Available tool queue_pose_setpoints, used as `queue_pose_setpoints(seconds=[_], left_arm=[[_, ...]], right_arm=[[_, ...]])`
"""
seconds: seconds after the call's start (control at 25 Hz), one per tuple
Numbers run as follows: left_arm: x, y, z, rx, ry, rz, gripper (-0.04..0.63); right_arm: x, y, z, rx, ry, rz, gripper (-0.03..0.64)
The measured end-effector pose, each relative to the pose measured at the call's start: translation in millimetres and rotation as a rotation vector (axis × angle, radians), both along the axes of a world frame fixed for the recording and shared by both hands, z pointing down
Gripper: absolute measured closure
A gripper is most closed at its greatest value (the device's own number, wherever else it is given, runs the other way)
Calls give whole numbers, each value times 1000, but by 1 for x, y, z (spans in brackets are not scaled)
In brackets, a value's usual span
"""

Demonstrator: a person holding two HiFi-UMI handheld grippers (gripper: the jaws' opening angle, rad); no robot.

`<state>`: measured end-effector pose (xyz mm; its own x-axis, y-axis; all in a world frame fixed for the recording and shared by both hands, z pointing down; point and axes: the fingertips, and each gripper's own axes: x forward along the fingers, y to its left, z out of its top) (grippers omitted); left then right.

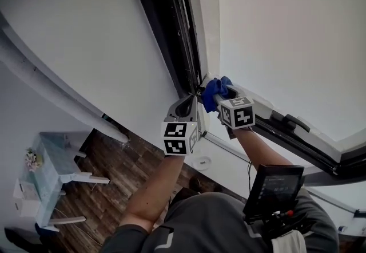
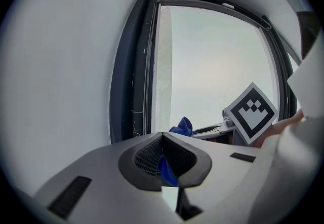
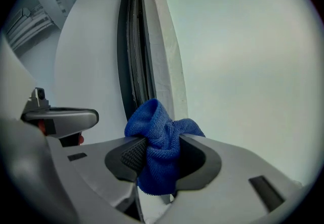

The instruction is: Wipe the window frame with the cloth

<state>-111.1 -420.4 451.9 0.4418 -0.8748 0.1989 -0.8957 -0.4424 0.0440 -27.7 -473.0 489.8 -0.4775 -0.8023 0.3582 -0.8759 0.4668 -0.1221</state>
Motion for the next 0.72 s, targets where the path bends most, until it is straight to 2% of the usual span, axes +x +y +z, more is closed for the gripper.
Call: queue_pose_setpoints(seconds=[0.28,0.44,0.6,0.72], left_arm=[[-12,-25,11,-12,-32,-1,588],[-19,-37,-2,17,-41,36,588],[-25,-45,-21,21,-6,24,588],[-28,-48,-29,25,6,17,588]], right_arm=[[-16,-31,22,-22,40,5,463],[-27,-45,27,-20,50,15,463],[-37,-47,10,28,38,-11,463],[-37,-50,-8,39,34,10,463]])
